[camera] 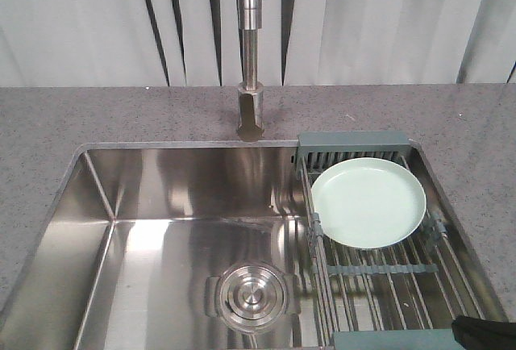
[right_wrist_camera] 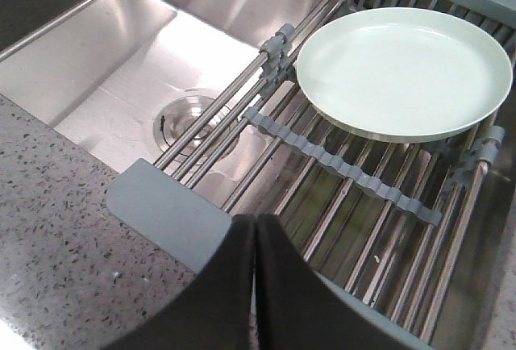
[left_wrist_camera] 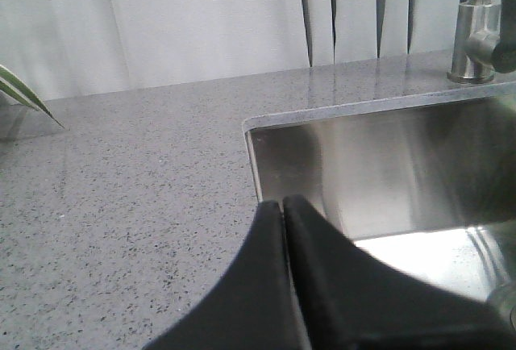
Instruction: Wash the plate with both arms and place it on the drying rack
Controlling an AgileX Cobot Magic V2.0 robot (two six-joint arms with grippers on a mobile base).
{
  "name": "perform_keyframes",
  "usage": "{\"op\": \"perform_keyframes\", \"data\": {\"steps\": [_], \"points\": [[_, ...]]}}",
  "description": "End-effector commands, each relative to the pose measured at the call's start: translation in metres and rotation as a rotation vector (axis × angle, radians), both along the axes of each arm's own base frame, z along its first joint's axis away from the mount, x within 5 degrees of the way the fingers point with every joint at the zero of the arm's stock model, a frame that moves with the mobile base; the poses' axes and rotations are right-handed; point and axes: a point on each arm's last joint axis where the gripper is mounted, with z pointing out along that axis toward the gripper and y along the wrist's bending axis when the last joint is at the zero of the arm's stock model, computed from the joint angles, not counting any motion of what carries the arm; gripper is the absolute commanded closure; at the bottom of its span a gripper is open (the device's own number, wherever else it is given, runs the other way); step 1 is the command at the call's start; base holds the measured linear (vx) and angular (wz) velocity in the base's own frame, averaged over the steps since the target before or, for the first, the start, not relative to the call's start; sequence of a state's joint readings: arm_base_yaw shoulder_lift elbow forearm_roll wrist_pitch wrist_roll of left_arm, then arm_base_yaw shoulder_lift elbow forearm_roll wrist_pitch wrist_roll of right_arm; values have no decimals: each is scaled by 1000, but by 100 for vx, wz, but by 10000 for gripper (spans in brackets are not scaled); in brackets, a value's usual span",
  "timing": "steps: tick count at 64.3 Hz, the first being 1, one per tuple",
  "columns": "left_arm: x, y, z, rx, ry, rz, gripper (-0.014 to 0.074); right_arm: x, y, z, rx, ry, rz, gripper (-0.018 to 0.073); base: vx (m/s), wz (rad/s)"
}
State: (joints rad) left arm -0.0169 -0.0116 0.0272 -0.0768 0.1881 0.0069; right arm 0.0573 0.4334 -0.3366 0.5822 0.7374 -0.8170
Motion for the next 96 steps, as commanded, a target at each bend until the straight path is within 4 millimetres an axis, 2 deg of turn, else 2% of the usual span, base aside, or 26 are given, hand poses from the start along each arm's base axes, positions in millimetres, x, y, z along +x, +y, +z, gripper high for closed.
{"op": "perform_keyframes", "data": {"steps": [1,34,49,72,77,84,96], "points": [[-2,1,16,-9,-108,9,603,4,0,12,30,-54,-22,564,0,0],[-2,1,16,-9,-108,9,603,3,0,12,27,-59,-22,564,0,0],[-2,1,16,-9,-108,9,603,-10,-4,21,20,-192,-56,564,0,0],[-2,1,16,-9,-108,9,603,-14,-29,32,145,-305,-418,564,0,0],[-2,1,16,-9,-108,9,603,-13,-32,29,162,-315,-459,564,0,0],[-2,1,16,-9,-108,9,603,-10,-32,7,200,-349,-477,564,0,0],[-2,1,16,-9,-108,9,603,-20,-34,-11,291,-536,-483,564,0,0]]}}
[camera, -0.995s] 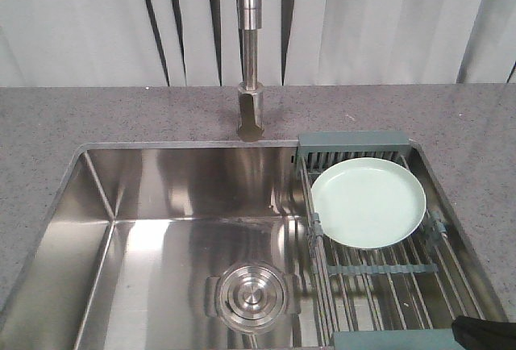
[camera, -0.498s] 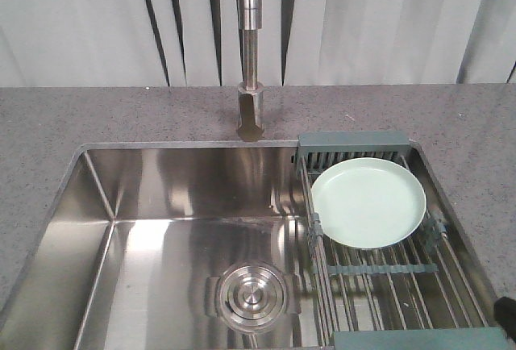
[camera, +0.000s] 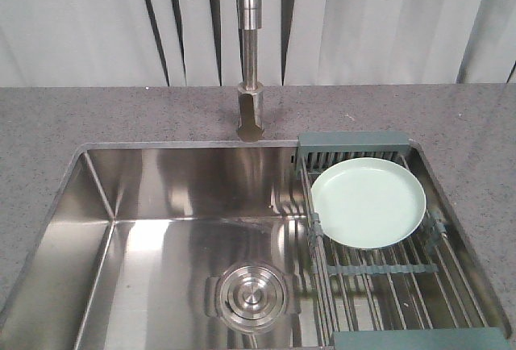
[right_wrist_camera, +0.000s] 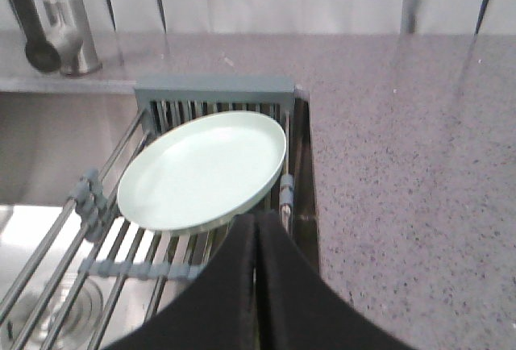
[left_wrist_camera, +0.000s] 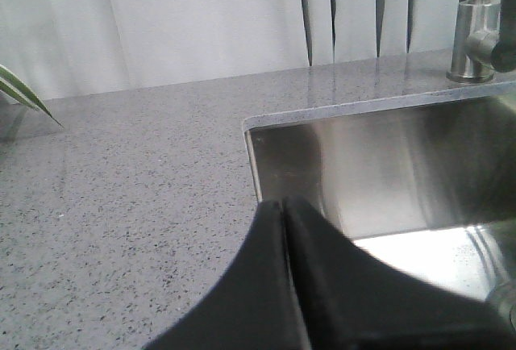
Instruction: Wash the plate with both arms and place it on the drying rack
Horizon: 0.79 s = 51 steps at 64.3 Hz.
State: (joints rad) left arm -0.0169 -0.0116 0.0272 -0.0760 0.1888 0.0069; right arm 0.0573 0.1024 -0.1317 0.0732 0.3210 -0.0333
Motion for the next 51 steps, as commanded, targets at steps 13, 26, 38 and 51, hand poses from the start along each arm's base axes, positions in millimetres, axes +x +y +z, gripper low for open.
{"op": "perform_keyframes", "data": {"steps": [13,26,38,51], "points": [[-2,1,16,-10,-108,9,603,-3,-2,-14,47,-272,-27,564,0,0],[-2,1,16,-10,-107,9,603,-2,-3,-16,54,-314,-30,564,0,0],[-2,1,16,-10,-107,9,603,-2,-2,-16,57,-314,-28,564,0,0],[-2,1,16,-10,-107,9,603,-3,-2,-15,57,-314,-28,564,0,0]]}}
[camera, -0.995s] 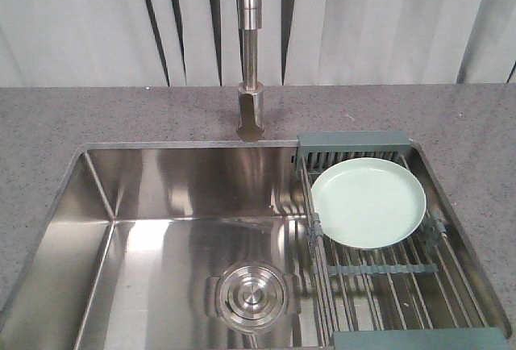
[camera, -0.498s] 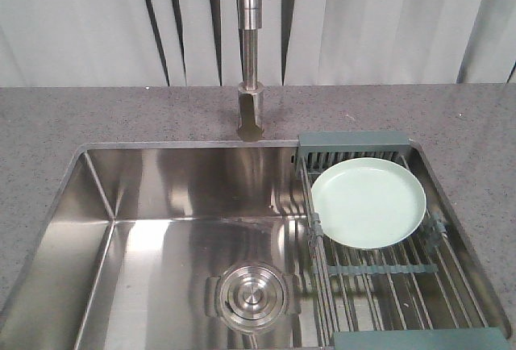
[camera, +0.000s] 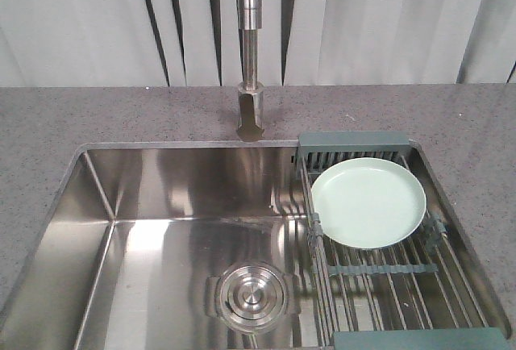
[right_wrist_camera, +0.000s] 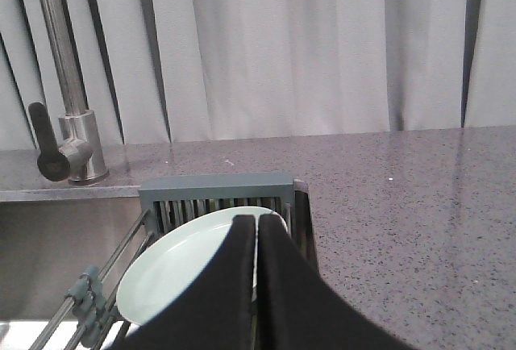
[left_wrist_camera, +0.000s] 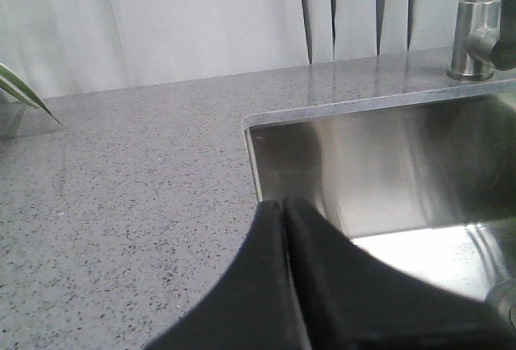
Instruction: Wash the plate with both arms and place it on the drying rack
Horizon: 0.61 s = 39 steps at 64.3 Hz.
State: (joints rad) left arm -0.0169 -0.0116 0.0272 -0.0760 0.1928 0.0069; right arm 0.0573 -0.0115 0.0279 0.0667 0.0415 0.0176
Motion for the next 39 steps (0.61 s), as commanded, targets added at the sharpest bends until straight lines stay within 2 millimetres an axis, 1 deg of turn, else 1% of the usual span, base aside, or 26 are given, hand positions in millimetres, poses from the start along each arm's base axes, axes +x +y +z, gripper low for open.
{"op": "perform_keyframes", "data": {"steps": [1,39], "points": [[-2,1,16,-10,-111,9,603,-1,-1,7,-3,-84,-6,564,0,0],[-2,1,16,-10,-111,9,603,-1,-1,7,-3,-84,-6,564,0,0]]}}
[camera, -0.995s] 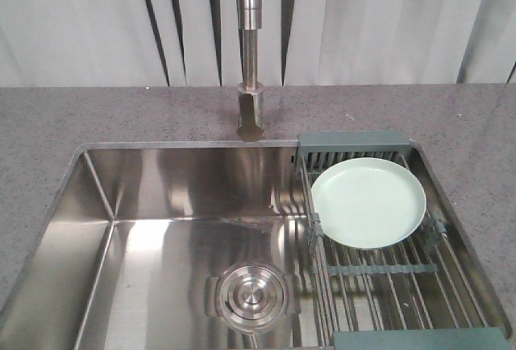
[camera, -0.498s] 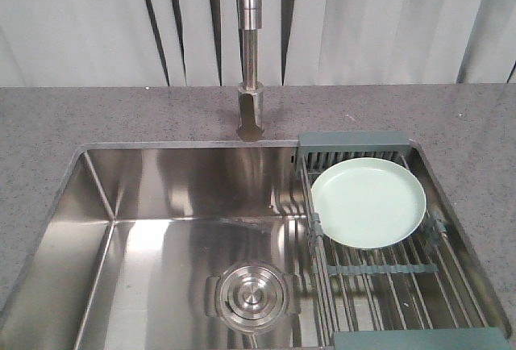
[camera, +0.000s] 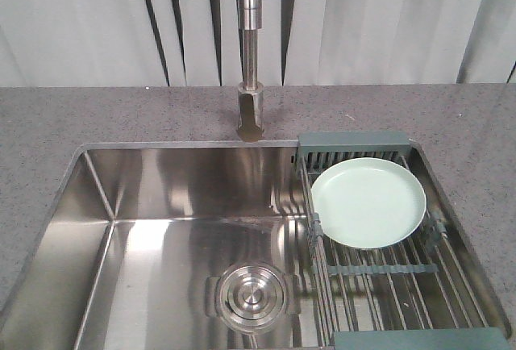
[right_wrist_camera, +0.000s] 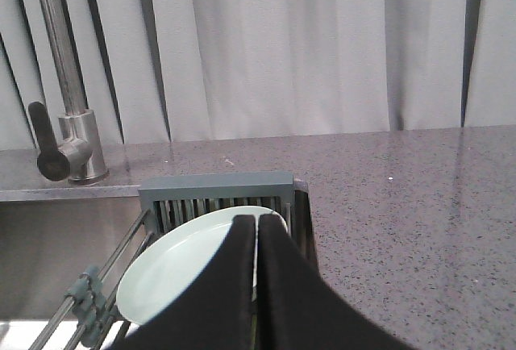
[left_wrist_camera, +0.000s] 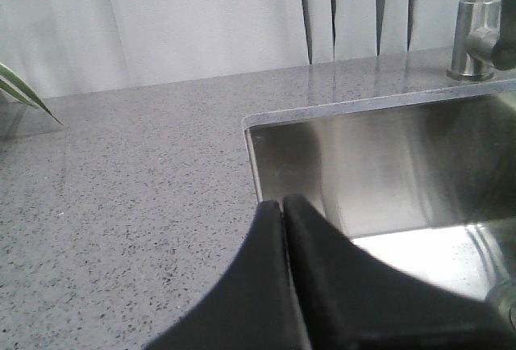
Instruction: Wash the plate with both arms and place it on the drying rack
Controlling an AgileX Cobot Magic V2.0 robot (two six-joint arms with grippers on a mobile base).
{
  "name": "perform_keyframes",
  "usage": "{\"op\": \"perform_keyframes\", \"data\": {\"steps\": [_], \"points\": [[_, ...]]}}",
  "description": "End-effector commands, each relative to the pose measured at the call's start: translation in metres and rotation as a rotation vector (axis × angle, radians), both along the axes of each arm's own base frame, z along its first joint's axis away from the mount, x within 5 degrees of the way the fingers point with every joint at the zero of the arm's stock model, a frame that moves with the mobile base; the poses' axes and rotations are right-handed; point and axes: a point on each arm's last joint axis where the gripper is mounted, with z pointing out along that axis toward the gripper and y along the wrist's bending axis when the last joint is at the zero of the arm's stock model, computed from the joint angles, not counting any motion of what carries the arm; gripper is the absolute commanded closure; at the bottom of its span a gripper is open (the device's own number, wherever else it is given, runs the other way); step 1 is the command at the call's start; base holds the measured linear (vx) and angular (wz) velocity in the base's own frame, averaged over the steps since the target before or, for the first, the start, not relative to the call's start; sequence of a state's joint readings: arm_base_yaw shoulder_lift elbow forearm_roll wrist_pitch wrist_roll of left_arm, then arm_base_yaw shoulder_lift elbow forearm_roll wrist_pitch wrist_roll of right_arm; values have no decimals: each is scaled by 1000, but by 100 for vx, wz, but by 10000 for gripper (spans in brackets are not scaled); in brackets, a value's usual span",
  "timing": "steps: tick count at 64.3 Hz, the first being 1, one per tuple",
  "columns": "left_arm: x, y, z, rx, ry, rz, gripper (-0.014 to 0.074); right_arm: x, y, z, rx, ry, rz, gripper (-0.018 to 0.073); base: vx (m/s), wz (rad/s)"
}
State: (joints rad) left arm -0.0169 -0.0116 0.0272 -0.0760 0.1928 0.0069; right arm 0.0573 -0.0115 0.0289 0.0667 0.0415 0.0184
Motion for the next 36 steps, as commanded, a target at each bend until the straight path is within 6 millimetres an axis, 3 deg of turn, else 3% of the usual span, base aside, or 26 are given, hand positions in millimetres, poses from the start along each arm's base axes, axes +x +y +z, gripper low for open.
{"op": "perform_keyframes", "data": {"steps": [1,36], "points": [[-2,1,16,-10,-111,9,603,-1,-1,7,-3,-85,-6,564,0,0],[-2,1,16,-10,-111,9,603,-1,-1,7,-3,-85,-6,564,0,0]]}}
